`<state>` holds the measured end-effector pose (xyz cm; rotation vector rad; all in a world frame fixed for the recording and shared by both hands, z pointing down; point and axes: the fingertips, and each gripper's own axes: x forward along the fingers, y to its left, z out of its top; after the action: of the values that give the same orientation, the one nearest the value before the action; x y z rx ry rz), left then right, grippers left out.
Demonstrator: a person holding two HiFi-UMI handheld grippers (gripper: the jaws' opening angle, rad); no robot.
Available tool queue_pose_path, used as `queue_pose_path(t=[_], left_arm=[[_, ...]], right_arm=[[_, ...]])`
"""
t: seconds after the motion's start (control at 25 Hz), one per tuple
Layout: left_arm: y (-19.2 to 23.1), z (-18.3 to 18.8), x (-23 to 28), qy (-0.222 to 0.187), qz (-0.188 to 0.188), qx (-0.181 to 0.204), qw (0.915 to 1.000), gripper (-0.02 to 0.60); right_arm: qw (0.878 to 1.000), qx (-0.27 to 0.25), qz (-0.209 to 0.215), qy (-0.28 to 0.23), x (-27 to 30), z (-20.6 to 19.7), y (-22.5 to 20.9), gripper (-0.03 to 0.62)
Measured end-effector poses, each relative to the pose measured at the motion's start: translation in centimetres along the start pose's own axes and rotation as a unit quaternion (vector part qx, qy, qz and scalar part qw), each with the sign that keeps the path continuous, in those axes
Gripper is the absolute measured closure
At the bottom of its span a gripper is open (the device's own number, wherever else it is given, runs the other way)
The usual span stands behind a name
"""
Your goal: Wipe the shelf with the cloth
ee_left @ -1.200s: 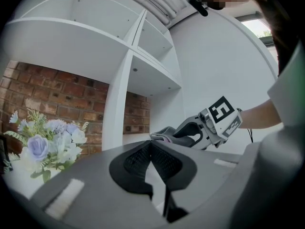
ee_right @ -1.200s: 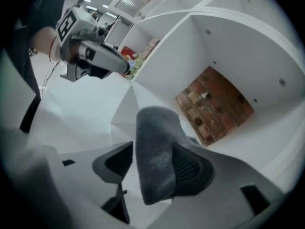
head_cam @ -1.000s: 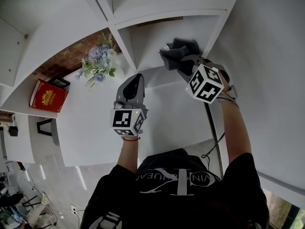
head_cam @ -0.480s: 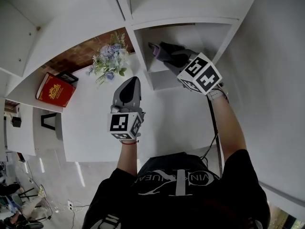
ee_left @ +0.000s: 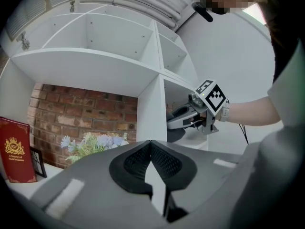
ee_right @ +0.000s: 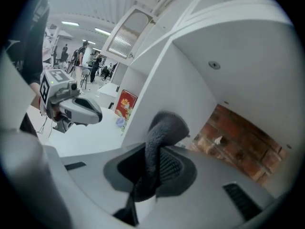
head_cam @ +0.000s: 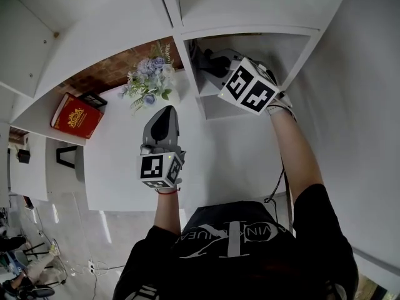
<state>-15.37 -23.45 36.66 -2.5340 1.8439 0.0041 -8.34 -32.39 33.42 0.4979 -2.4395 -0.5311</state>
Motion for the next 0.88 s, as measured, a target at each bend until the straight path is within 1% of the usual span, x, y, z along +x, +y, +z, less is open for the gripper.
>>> queue_pose_path(t=[0.12,0.2,0.4,0.48,0.64,0.76,0.88], left_arm=[[0.2,0.4,-0.1,-0.005,0.002,0.004,1.0000,0.569],[0.3,0.6,-0.1,-0.007,0.003,0.006,1.0000,0.571],[0.7,1.1,-0.1,-0.013,0.007,0.008,0.9999,0.570],[0.6,1.3,0.0,-0.015,0.006,0.008,0.9998,0.569],[-0.1,1.6,0.5,-0.016,-0.006,0.009,0.9998,0.571],[-0.5,1.5,0.9,-0.014,-0.013,0.010,0.9998,0.571],[-0.8,1.4,1.1,-0.012,-0.015,0.007,0.9998,0.571]], right_arm=[[0.999,-0.035,-0.024,-0.011,-0.5,2.2,-1.4,0.536],[0.998,-0.048,-0.039,-0.020,-0.8,3.2,-2.1,0.536],[0.993,-0.055,-0.081,-0.072,-2.3,5.5,-3.7,0.536],[0.990,-0.063,-0.089,-0.084,-2.8,6.1,-4.1,0.536],[0.990,-0.088,-0.079,-0.081,-3.0,6.1,-3.6,0.536],[0.990,-0.111,-0.058,-0.065,-2.5,5.4,-2.3,0.536],[0.991,-0.117,-0.034,-0.055,-1.9,4.4,-1.0,0.536]])
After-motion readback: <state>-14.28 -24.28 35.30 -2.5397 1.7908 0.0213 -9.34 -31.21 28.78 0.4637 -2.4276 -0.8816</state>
